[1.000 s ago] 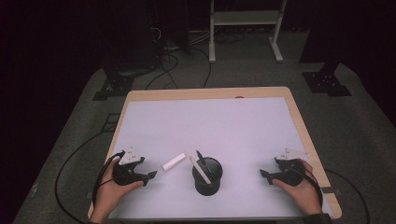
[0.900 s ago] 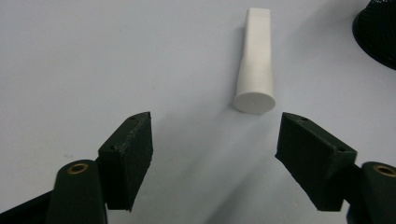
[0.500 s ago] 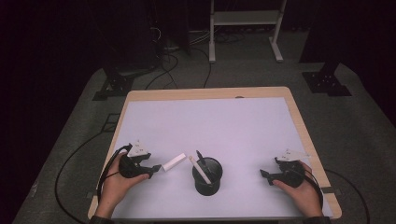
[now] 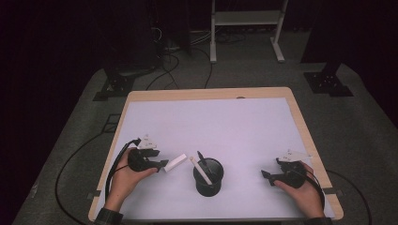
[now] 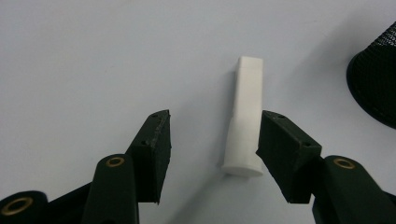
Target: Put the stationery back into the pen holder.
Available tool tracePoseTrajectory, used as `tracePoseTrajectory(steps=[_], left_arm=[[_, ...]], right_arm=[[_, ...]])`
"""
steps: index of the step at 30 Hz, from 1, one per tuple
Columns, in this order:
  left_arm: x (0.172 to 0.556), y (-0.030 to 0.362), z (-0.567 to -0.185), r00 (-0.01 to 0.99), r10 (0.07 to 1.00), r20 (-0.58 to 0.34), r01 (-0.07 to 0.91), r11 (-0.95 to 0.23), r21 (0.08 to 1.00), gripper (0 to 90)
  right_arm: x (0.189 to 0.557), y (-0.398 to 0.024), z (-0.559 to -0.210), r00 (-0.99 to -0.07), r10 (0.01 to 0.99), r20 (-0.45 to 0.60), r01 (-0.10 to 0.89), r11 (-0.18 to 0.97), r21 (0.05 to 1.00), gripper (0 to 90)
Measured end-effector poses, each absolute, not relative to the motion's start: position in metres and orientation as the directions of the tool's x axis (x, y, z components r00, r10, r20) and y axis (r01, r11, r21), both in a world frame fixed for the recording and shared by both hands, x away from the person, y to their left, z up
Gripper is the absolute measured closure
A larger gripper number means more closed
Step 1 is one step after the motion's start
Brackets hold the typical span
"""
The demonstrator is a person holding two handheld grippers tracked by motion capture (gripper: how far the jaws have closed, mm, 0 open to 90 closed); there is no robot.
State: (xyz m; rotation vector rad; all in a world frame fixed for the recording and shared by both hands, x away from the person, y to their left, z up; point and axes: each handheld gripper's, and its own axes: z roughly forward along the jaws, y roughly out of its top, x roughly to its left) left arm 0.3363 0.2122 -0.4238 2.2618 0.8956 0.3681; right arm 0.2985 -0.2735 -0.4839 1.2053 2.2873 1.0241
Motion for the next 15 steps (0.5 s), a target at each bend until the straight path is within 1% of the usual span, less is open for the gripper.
tracePoseTrajectory(steps=[4, 9, 15], left_arm=[[0.344, 0.205, -0.422, 0.734, 0.679, 0.008, 0.504, -0.553, 0.664, 46.9], [0.353, 0.195, -0.421, 0.751, 0.660, 0.008, 0.510, -0.589, 0.627, 49.8], [0.362, 0.183, -0.422, 0.770, 0.638, 0.005, 0.510, -0.619, 0.597, 49.9]], right_arm=[[0.299, -0.274, -0.484, -0.572, 0.820, 0.019, 0.560, 0.374, 0.739, 17.9], [0.299, -0.274, -0.484, -0.572, 0.820, 0.020, 0.561, 0.373, 0.739, 17.9], [0.299, -0.274, -0.484, -0.571, 0.820, 0.022, 0.562, 0.372, 0.739, 17.9]])
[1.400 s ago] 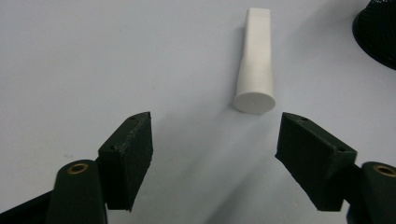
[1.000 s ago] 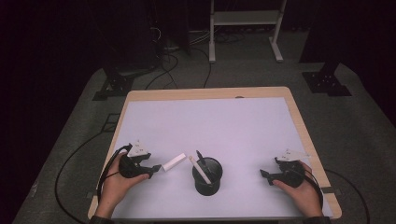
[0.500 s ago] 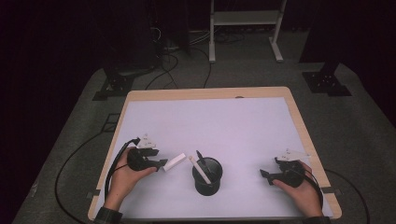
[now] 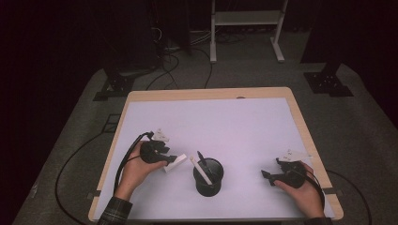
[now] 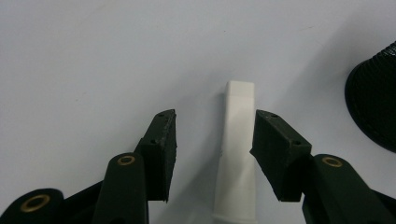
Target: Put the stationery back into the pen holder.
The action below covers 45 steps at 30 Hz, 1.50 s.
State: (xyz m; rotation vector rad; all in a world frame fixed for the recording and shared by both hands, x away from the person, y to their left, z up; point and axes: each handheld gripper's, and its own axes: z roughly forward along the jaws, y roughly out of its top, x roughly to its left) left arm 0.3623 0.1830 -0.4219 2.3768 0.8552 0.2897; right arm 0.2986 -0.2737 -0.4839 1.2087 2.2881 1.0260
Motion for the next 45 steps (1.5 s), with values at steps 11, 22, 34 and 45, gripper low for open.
tracePoseTrajectory(steps=[11, 22, 34, 45], left_arm=[[0.373, 0.158, -0.426, 0.788, 0.615, 0.010, 0.522, -0.677, 0.519, 52.3], [0.380, 0.136, -0.434, 0.813, 0.582, 0.020, 0.518, -0.739, 0.430, 55.4], [0.384, 0.125, -0.440, 0.828, 0.560, 0.031, 0.513, -0.779, 0.362, 65.5], [0.385, 0.121, -0.439, 0.824, 0.566, 0.024, 0.526, -0.780, 0.338, 71.0]], right_arm=[[0.299, -0.274, -0.484, -0.572, 0.820, 0.022, 0.562, 0.373, 0.738, 17.9], [0.299, -0.274, -0.484, -0.572, 0.820, 0.021, 0.561, 0.373, 0.739, 17.9], [0.299, -0.274, -0.484, -0.573, 0.820, 0.022, 0.562, 0.373, 0.738, 17.9], [0.299, -0.274, -0.484, -0.573, 0.819, 0.022, 0.561, 0.373, 0.739, 17.9]])
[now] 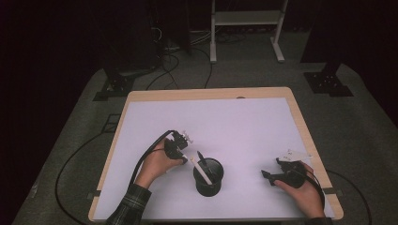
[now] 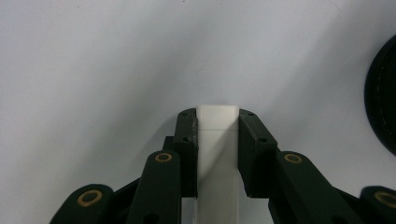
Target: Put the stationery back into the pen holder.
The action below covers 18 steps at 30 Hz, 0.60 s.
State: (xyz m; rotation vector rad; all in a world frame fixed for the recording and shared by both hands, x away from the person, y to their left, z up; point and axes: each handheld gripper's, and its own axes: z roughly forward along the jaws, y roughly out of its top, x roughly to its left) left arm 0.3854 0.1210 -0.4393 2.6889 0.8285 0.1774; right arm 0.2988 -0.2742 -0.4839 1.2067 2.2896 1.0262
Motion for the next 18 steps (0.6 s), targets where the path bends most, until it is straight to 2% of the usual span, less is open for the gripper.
tracePoseTrajectory(steps=[7, 18], left_arm=[[0.383, 0.128, -0.436, 0.808, 0.590, 0.011, 0.544, -0.752, 0.372, 71.1], [0.374, 0.141, -0.416, 0.802, 0.597, -0.016, 0.532, -0.702, 0.474, 71.1]], right_arm=[[0.299, -0.274, -0.484, -0.573, 0.819, 0.022, 0.561, 0.373, 0.739, 18.0], [0.299, -0.274, -0.484, -0.572, 0.820, 0.023, 0.562, 0.372, 0.739, 18.0]])
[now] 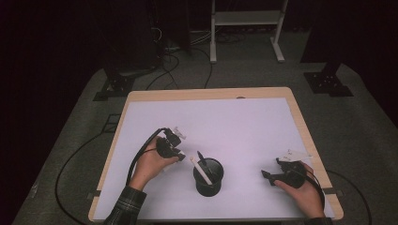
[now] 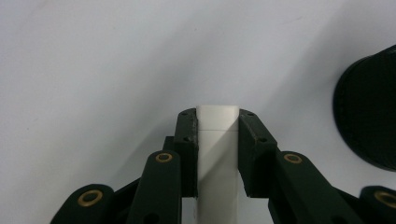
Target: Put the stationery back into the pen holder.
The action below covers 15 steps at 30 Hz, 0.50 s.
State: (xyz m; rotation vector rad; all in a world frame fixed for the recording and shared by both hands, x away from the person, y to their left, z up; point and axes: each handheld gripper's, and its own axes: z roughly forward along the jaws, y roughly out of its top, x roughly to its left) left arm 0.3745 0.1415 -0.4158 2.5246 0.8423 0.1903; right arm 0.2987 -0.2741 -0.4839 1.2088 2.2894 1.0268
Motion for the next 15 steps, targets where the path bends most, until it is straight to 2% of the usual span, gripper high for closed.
tracePoseTrajectory(steps=[15], left_arm=[[0.355, 0.159, -0.389, 0.821, 0.570, -0.034, 0.464, -0.631, 0.622, 71.1]], right_arm=[[0.299, -0.274, -0.484, -0.574, 0.819, 0.022, 0.561, 0.373, 0.739, 18.0]])
